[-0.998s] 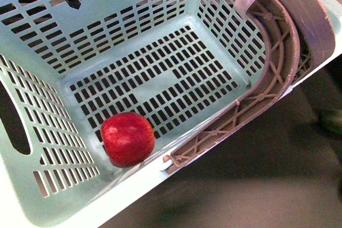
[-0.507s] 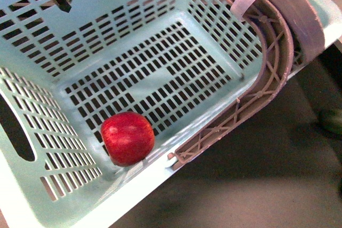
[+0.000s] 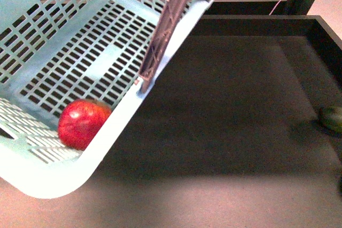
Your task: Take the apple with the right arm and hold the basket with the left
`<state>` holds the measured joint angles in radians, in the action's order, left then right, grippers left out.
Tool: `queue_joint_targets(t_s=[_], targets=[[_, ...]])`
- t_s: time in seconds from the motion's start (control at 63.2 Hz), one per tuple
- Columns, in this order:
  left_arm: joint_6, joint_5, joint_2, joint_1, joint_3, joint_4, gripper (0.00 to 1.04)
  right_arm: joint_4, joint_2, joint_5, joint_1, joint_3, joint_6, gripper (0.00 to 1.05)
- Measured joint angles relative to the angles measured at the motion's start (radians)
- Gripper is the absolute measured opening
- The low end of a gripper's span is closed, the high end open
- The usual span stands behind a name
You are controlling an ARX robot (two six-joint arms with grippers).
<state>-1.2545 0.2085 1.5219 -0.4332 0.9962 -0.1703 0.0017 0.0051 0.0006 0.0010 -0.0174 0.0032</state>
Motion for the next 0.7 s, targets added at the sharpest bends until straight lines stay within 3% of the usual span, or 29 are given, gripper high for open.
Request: queue_joint_targets(t_s=[0.317, 0.697], targets=[[-0.205, 0.044, 0.176, 0.203, -0.069, -0.032, 0.14, 0.0, 0.0, 0.0, 0.0, 0.0, 0.0, 0.96], [-0.39, 0.021, 0.283, 0.229, -0.072, -0.027, 0.14, 0.0, 0.0, 0.0, 0.0, 0.0, 0.0, 0.96]])
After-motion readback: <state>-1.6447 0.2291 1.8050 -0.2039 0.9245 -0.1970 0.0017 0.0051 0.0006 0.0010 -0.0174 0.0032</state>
